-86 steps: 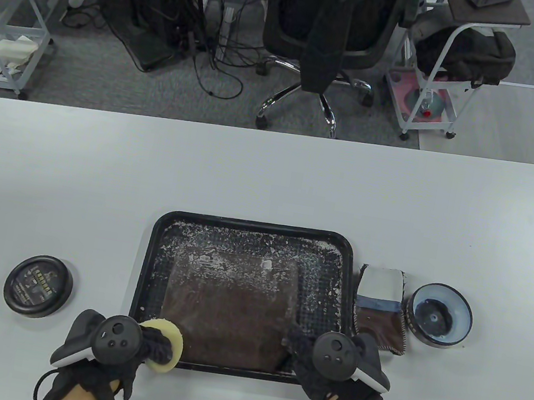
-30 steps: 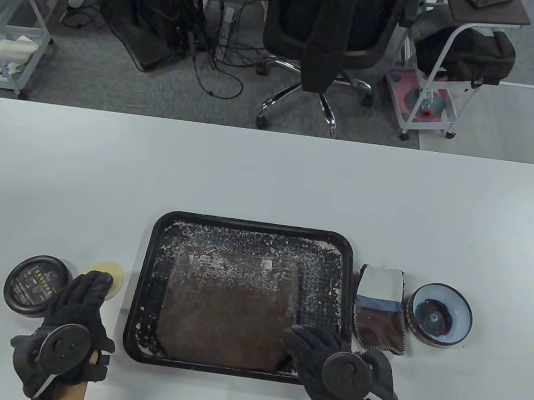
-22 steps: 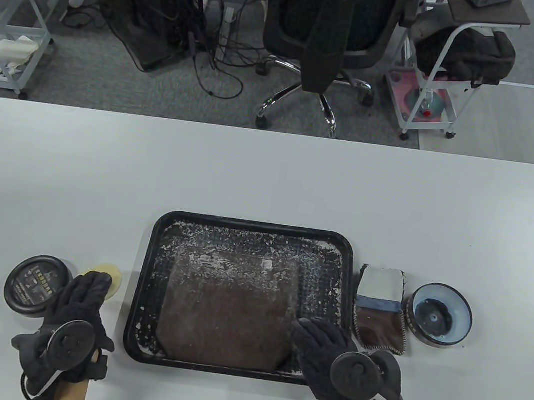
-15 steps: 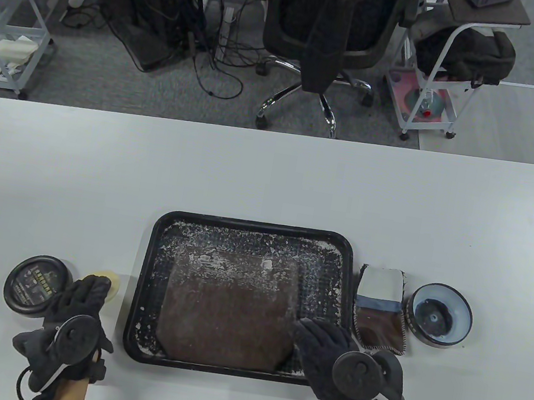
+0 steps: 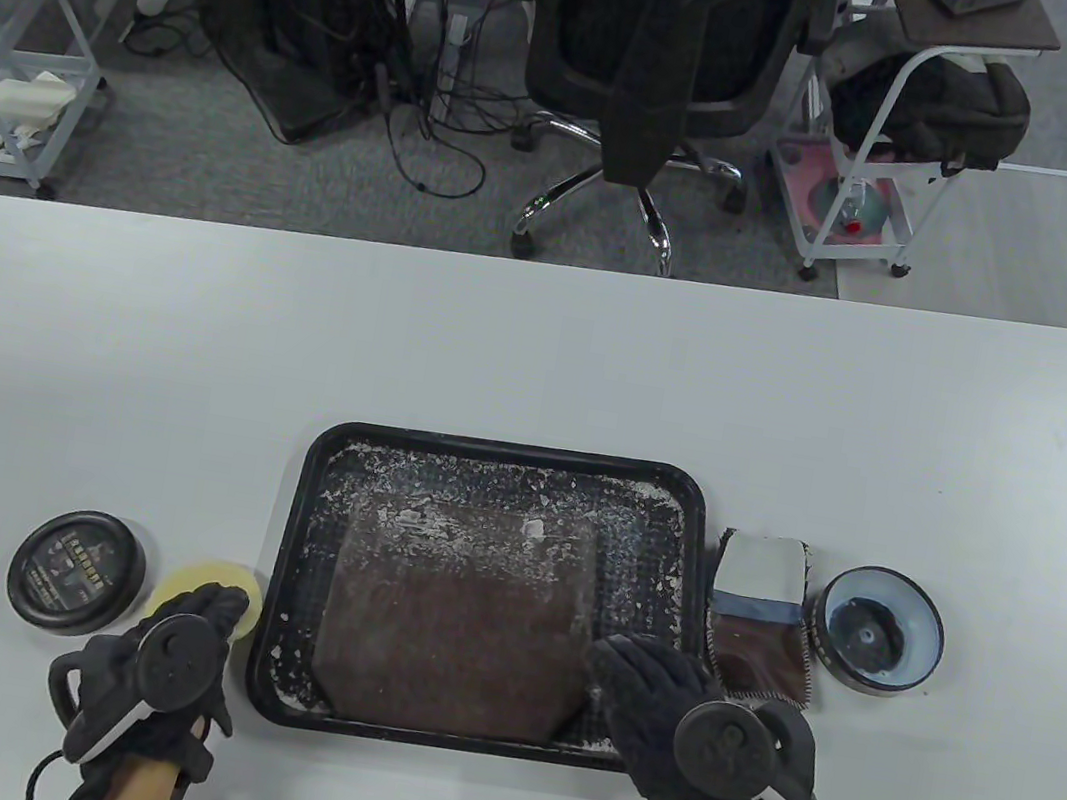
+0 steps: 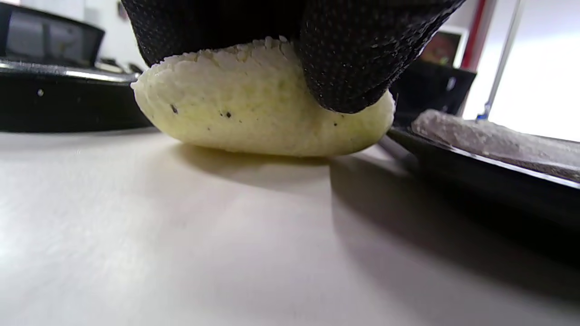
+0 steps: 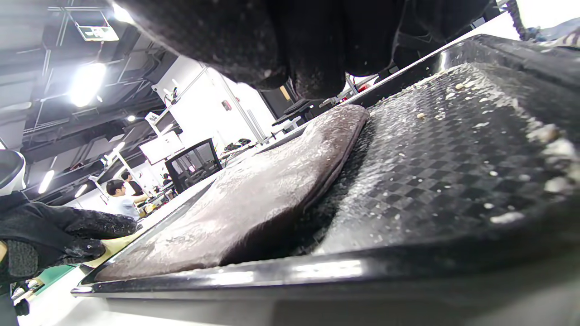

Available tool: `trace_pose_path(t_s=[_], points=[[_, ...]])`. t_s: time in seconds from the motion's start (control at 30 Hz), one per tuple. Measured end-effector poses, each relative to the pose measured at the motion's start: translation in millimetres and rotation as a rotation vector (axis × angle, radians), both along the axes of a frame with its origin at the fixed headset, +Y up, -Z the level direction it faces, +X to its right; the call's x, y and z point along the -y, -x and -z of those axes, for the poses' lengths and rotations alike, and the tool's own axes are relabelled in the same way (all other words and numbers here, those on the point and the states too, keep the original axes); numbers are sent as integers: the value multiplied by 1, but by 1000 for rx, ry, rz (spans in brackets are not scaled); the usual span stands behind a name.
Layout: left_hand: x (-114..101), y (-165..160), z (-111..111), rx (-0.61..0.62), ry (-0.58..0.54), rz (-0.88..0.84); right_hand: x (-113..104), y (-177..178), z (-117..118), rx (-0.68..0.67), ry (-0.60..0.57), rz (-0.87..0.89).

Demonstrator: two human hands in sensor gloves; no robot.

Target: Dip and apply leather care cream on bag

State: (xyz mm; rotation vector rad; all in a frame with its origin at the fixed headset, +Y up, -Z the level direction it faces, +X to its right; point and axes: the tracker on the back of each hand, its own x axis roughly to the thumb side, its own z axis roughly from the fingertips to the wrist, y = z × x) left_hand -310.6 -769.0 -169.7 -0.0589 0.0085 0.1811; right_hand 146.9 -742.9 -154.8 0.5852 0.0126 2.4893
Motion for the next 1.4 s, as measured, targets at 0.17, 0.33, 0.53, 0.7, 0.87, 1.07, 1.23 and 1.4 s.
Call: trace_pose_path(t_s=[0.17, 0.33, 0.53, 0.7, 0.87, 1.07, 1.23, 1.4], points=[[2, 2, -1, 4, 69, -48, 0, -3, 1, 12, 11, 6], [2, 2, -2, -5, 33, -83, -5, -13, 3, 53, -18, 31], [-10, -6, -6, -8, -122, -7, -20, -54, 5, 241, -116, 155], [-22, -15, -14, -45, -281, 87, -30, -103, 0, 475, -258, 318], [-31, -20, -21, -65, -415, 105, -25, -152, -5, 693, -233, 563], [-32, -20, -23, -65, -439, 96, -8, -192, -2, 892, -138, 603], [-33, -21, -23, -59, -435, 91, 19, -215, 5, 1006, -6, 581], [-33, -21, -22, -61, -430, 89, 36, -224, 10, 1092, 142, 540]])
